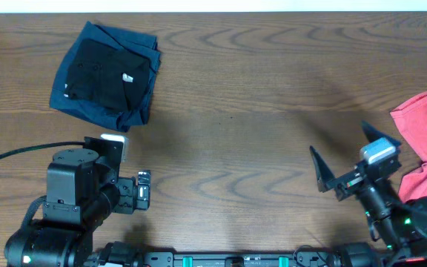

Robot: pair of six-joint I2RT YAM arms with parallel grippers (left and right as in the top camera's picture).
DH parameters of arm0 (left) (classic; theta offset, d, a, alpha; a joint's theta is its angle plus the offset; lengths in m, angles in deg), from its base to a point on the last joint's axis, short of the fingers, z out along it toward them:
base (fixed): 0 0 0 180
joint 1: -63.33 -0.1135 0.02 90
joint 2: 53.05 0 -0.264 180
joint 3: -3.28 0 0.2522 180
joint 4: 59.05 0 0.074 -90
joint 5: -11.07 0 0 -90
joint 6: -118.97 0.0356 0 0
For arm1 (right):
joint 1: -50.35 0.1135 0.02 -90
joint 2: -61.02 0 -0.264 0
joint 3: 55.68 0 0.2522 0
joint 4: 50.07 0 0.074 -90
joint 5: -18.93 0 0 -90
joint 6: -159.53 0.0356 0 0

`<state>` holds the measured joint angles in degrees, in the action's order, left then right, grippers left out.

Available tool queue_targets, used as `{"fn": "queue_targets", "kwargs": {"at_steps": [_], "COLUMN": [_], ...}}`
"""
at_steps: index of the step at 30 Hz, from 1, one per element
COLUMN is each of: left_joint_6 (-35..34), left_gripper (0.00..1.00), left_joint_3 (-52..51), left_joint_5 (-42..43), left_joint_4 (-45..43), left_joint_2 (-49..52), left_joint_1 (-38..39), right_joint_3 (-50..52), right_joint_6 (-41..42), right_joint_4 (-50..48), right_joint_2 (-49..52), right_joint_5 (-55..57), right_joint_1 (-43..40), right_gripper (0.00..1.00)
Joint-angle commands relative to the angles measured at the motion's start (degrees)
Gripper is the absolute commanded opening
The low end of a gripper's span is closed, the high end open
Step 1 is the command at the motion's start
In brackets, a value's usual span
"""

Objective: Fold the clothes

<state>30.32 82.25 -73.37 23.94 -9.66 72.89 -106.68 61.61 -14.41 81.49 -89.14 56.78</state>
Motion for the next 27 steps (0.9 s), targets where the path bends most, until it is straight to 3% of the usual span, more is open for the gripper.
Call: {"fn": "queue_targets", "kwargs": {"at_steps": [1,10,24,27], "left_joint_6": [0.3,0.3,0.3,0.3], "left_gripper": [0.98,0.98,0.98,0.98], "left_joint_3": [-0.6,-0.6,-0.6,-0.6], "left_joint_5": [-0.7,-0.7,-0.7,-0.7], "left_joint_4": [0.2,0.2,0.2,0.2], "left_joint_2": [0.1,0.1,0.1,0.1], "left_joint_1": [0.3,0.3,0.3,0.3], "right_joint_3": [6.7,21.4,37.1,36.9], "right_joint_6": [-1.0,-0.9,-0.9,-0.9], "right_joint_4": [-2.4,-6.9,-21.7,-20.9], "right_joint_2": [-5.3,-19.8,-20.2,-20.2], "right_joint_5": [0.7,1.2,1.3,1.0], "right_joint_1": [-0.9,-1.2,-1.7,-1.6], "right_gripper": [0.99,0.99,0.99,0.99]}}
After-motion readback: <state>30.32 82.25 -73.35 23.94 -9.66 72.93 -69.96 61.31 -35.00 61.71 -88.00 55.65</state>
